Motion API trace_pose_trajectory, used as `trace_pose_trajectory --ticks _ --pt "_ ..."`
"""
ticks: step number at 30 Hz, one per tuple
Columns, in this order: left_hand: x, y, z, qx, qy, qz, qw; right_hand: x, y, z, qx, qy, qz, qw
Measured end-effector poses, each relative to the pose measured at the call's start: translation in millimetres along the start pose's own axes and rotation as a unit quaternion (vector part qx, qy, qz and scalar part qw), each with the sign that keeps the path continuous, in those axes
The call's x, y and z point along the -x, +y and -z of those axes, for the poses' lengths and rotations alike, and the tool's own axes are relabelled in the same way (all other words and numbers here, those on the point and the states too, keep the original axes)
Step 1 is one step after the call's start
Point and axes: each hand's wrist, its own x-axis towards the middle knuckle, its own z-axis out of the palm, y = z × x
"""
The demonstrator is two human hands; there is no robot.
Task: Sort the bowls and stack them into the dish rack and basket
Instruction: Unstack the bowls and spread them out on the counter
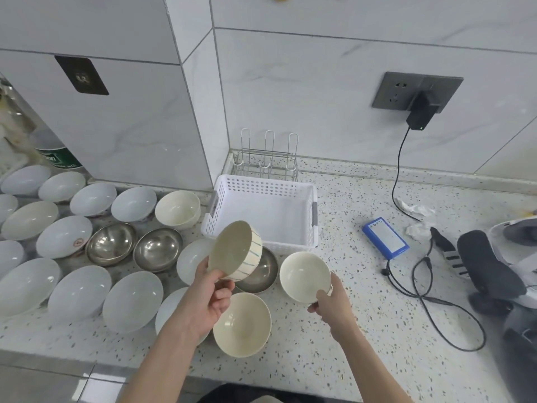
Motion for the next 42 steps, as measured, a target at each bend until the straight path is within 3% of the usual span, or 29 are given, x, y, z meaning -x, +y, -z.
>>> trace_pose_trajectory --ticks 19,27,33,39,42 --pt "18 -11 5 -0.071 -0.007 0.019 0.997 0 0 -7 -0.144 0.003 -0.073 0.987" --pt "27 -20 -3 -0.156 -0.011 -0.027 0.987 29 7 -3 -0.208 0.008 -0.081 0.975" --pt "36 -32 -18 -0.27 -0.056 -0.059 0.959 58 12 18 -0.184 -0.008 0.006 0.983" --pt "38 -63 -37 -0.38 -0.116 -0.039 0.917 80 19 34 -0.151 -0.06 0.102 0.981" --pt "36 -82 -44 -0.424 -0.137 -0.029 0.895 80 30 39 -0.101 -0.055 0.109 0.987"
